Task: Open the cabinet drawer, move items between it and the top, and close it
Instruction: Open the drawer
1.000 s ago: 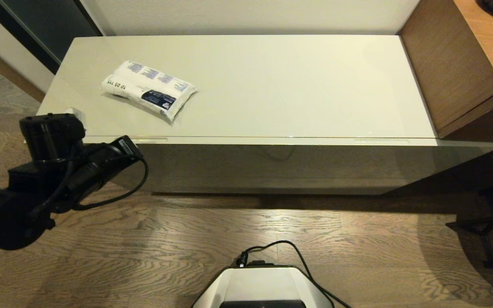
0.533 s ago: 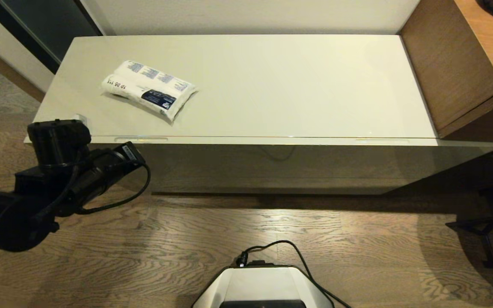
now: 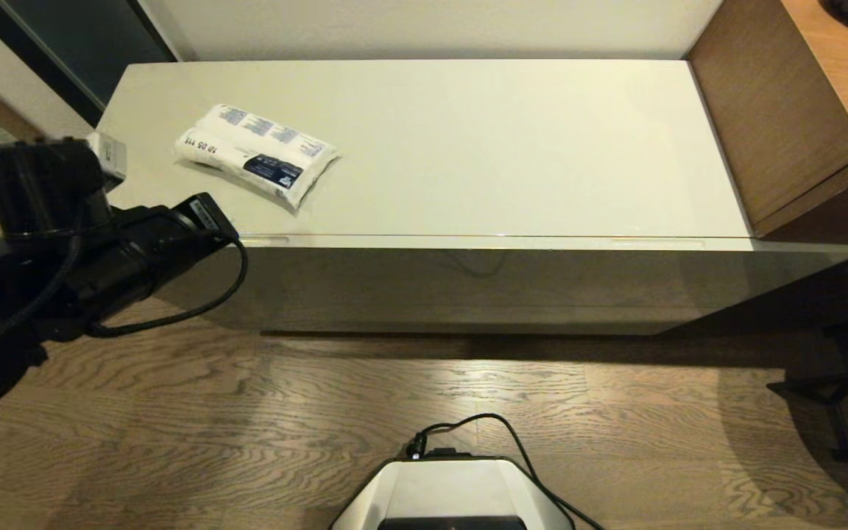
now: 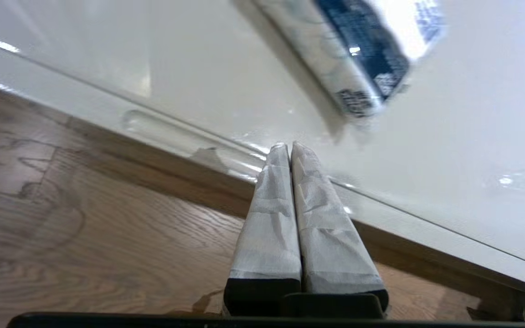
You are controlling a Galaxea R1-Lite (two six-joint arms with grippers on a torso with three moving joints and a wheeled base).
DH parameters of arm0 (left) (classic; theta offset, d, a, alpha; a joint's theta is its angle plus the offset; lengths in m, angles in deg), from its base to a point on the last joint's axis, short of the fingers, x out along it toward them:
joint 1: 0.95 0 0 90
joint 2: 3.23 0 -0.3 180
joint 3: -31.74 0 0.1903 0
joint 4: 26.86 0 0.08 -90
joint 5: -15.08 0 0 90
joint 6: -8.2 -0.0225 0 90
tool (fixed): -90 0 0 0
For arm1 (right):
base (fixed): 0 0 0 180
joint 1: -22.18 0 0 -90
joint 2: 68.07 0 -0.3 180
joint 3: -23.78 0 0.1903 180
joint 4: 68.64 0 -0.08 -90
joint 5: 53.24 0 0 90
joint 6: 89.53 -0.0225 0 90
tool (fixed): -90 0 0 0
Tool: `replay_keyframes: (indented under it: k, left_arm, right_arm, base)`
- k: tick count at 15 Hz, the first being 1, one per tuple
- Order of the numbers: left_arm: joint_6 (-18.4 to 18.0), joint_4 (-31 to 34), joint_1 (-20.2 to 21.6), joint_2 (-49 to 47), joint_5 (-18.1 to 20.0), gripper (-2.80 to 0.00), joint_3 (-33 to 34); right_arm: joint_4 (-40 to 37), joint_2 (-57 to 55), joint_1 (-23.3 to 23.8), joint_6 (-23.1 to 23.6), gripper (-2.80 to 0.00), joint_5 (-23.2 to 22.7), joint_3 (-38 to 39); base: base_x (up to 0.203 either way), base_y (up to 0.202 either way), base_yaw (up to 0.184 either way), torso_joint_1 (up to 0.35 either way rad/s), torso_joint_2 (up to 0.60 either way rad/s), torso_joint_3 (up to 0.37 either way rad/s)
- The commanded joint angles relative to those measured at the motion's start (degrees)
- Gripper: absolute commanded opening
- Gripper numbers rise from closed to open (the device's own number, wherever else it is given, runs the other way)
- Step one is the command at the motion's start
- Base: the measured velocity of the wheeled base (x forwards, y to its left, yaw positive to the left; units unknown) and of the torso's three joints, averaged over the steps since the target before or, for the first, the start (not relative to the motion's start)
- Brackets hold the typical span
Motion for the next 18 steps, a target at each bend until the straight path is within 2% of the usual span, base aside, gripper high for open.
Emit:
replay_keyframes:
  k: [1, 5, 7, 9, 13, 18]
  left_arm:
    - [0.2, -0.3, -0.7, 0.8, -0.2, -2.80, -0.7]
    - [-0.5, -0.8, -1.0, -4.1, -0.3, -2.80, -1.2]
    - [-3.9, -1.1, -1.0, -5.4, -0.2, -2.80, -1.6]
    - [-5.3, -1.1, -0.8, -5.9, 0.0, -2.80, -2.8]
    - [-6.7, -1.1, -0.7, -7.8, 0.1, -2.80, -5.1]
    - [-6.9, -1.1, -0.8, -8.9, -0.2, -2.80, -4.3]
  right_arm:
    - [0.0, 0.4, 0.0, 0.0, -2.80, 0.0, 0.1]
    - [0.0, 0.4, 0.0, 0.0, -2.80, 0.0, 0.1]
    - [0.0, 0.4, 0.0, 0.0, -2.80, 0.0, 0.1]
    - [0.0, 0.4, 0.0, 0.0, -2.80, 0.0, 0.1]
    - [0.0, 0.4, 0.0, 0.0, -2.80, 0.0, 0.1]
    - [0.0, 0.4, 0.0, 0.0, -2.80, 0.0, 0.1]
  base:
    - [0.000, 0.000, 0.000, 0.000, 0.00, 0.000]
    - [0.000, 0.000, 0.000, 0.000, 0.00, 0.000]
    - [0.000, 0.000, 0.000, 0.000, 0.00, 0.000]
    - [0.000, 0.000, 0.000, 0.000, 0.00, 0.000]
    - [0.000, 0.000, 0.000, 0.000, 0.00, 0.000]
    - [0.000, 0.000, 0.000, 0.000, 0.00, 0.000]
